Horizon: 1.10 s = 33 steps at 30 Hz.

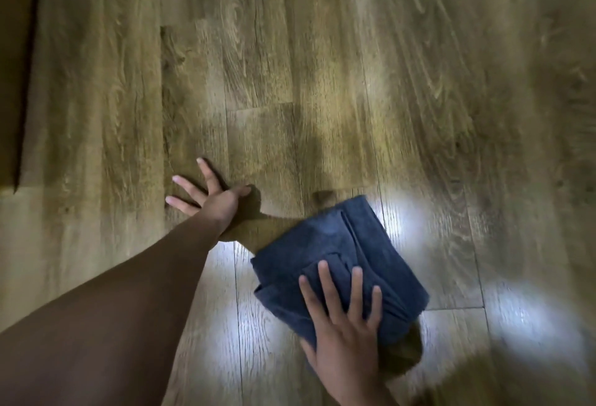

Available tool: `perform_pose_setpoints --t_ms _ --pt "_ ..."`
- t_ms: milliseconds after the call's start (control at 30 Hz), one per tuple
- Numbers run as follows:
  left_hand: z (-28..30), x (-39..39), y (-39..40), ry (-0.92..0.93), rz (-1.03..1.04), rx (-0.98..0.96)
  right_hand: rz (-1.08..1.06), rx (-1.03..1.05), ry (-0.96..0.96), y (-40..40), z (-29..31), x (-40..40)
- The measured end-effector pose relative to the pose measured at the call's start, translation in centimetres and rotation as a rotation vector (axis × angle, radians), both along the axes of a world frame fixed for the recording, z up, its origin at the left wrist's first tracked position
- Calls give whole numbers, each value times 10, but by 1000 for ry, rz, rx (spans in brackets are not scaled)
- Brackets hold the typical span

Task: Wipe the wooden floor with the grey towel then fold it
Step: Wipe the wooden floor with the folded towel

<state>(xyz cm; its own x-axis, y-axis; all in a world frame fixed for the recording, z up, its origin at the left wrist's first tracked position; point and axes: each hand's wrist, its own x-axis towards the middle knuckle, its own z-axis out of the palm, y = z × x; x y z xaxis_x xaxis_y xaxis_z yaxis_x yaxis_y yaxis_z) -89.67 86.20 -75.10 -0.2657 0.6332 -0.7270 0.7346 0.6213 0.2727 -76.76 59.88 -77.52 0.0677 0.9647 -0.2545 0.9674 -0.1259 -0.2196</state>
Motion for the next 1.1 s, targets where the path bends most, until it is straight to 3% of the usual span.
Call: perform_pose_setpoints --t_ms 200,433,600,800,933,1100 --pt "4 2 3 20 8 -25 -61 -56 50 57 8 3" --pt "3 9 4 88 42 17 -210 11 71 252 -1 15" --pt "-1 7 2 94 24 19 -137 8 51 346 -7 27" --pt "-13 5 0 123 37 69 -104 96 -12 323 -10 36" --pt "-24 -4 2 141 27 85 -55 122 -62 276 -11 83" --pt "-26 -7 3 151 14 124 -303 126 -133 176 -14 180"
